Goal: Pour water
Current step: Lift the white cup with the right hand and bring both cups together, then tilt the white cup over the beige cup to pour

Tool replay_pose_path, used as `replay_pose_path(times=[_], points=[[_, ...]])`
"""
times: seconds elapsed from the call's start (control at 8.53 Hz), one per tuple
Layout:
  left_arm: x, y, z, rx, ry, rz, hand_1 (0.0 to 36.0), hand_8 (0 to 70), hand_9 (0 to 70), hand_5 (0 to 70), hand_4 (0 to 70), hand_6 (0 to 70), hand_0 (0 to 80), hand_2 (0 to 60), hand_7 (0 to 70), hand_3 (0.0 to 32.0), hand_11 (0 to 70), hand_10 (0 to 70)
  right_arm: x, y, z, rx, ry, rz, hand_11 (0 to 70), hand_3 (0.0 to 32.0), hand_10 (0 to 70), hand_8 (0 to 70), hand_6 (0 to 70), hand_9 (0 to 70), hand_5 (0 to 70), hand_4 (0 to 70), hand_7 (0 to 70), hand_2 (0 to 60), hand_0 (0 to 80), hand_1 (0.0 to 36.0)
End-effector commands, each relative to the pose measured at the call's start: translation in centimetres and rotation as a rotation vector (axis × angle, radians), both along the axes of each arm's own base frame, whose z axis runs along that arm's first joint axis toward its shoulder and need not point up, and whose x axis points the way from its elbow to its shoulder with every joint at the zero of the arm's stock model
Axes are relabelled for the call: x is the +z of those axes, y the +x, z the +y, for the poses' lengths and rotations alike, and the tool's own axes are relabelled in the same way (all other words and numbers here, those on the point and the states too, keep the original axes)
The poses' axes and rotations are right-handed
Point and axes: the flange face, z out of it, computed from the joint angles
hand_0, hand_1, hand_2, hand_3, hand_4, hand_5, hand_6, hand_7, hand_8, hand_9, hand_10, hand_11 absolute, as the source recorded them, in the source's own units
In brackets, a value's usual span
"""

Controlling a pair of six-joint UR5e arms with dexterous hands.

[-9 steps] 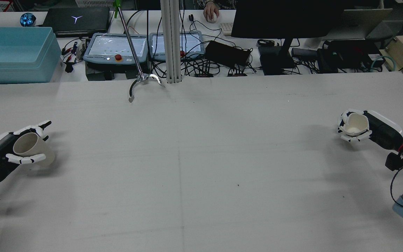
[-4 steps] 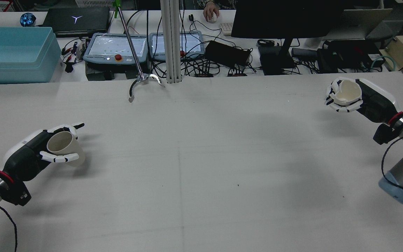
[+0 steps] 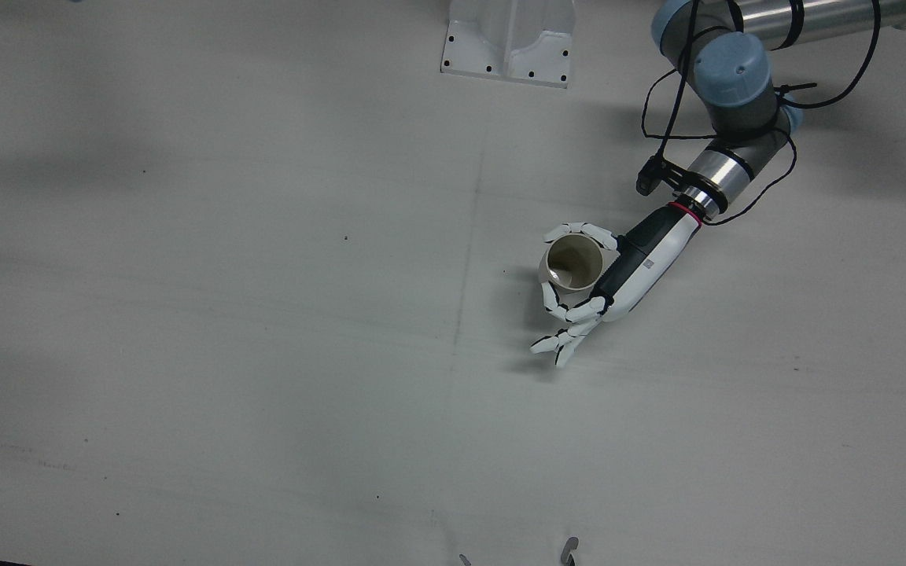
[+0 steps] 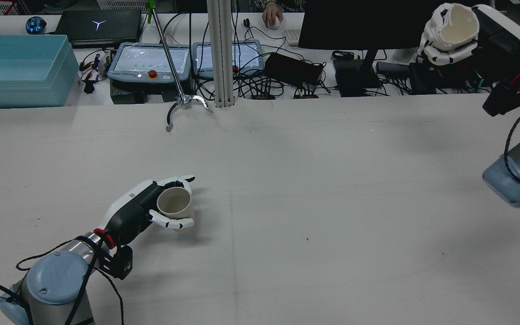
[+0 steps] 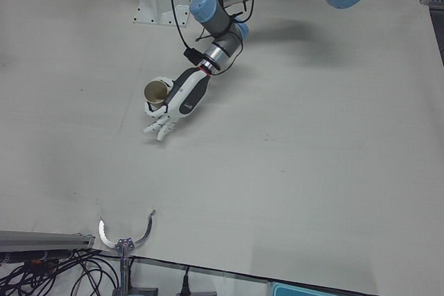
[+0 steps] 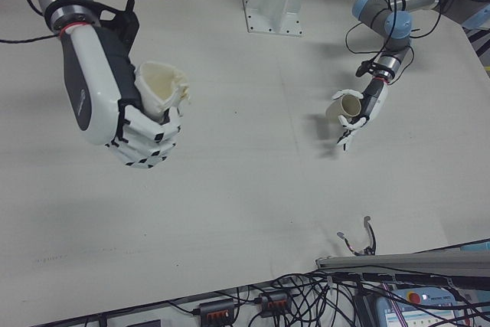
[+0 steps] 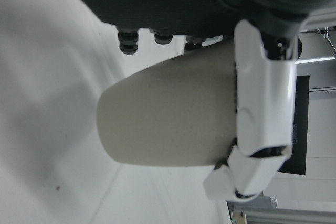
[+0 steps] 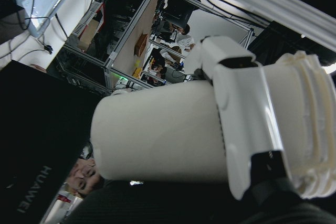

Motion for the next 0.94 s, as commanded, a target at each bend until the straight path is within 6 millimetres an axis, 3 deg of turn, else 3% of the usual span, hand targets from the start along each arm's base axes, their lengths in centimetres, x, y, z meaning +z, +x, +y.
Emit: replay_pose_path(times=[0.0,0.12,0.23,0.47,0.7,0.82], points=[[-11.0,5.5,-1.5,0.007,0.068,0.009,35.5,1.5,1.8,70.0,51.7,11.9,61.5,60.0,16.3,0.0,7.8,3.9,-15.7,-7.4,1.9,0.081,0.180,0.137,42.9,0.0,26.9,40.3,56.6,53.7,70.0,51.3,70.0,60.0,80.0,36.0],[-13.3,5.6,-2.5,-0.004,0.075,0.025,35.5,1.5,1.9,70.0,52.6,12.4,61.4,60.0,16.8,0.0,7.2,3.5,-18.9,-12.1,2.6,0.065,0.251,0.220,43.1,0.0,27.1,40.1,58.1,53.4,70.0,55.3,70.0,60.0,80.0,36.0],[-14.4,4.5,-4.0,-0.030,0.077,0.027,35.2,1.8,2.2,70.0,54.1,13.4,60.9,60.0,18.0,0.0,7.2,3.5,-20.3,-16.9,4.1,0.063,0.271,0.276,43.2,0.0,27.3,39.2,60.3,52.3,70.0,61.3,70.0,60.0,80.0,36.0],[-15.4,3.3,-5.2,-0.031,0.089,0.037,35.9,2.2,2.5,70.0,56.5,14.7,60.9,60.0,19.7,0.0,7.1,3.5,-21.0,-26.6,8.6,0.063,0.289,0.405,45.4,0.0,29.0,37.1,59.3,49.6,70.0,61.4,70.0,60.0,80.0,36.0],[-16.1,2.3,-5.9,-0.045,0.094,0.052,35.8,2.0,2.5,70.0,56.2,14.3,61.3,60.0,19.5,0.0,6.7,3.2,-19.0,-32.4,10.9,0.059,0.242,0.506,45.2,0.0,28.7,34.7,55.8,47.0,70.0,58.7,70.0,60.0,80.0,36.0],[-17.4,2.2,-5.9,-0.045,0.096,0.060,35.9,1.9,2.4,70.0,55.8,14.0,61.7,60.0,19.1,0.0,6.2,2.9,-17.9,-33.9,10.9,0.056,0.220,0.536,43.3,0.0,27.2,33.1,53.8,45.0,70.0,57.9,70.0,60.0,80.0,36.0]])
